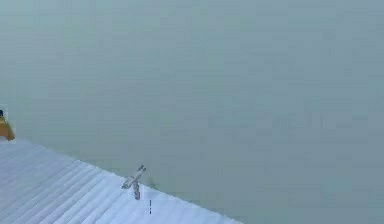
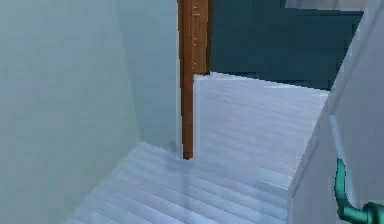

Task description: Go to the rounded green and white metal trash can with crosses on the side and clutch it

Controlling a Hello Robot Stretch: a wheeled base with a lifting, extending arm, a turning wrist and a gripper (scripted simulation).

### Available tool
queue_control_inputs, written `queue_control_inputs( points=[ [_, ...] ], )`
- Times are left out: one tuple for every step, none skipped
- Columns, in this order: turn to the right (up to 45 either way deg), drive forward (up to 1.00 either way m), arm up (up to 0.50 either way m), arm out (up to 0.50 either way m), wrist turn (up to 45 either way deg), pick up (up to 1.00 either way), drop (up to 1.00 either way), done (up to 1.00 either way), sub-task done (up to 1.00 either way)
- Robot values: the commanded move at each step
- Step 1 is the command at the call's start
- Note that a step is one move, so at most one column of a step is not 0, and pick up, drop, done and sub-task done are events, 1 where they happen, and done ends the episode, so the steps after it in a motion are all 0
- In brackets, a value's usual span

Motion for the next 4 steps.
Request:
queue_control_inputs(
  points=[
    [45.0,0.00,0.00,0.00,0.0,0.00,0.00,0.00,0.00],
    [42.0,0.00,0.00,0.00,0.0,0.00,0.00,0.00,0.00],
    [0.0,0.35,0.00,0.00,0.0,0.00,0.00,0.00,0.00],
    [21.0,0.00,0.00,0.00,0.0,0.00,0.00,0.00,0.00]
  ],
)
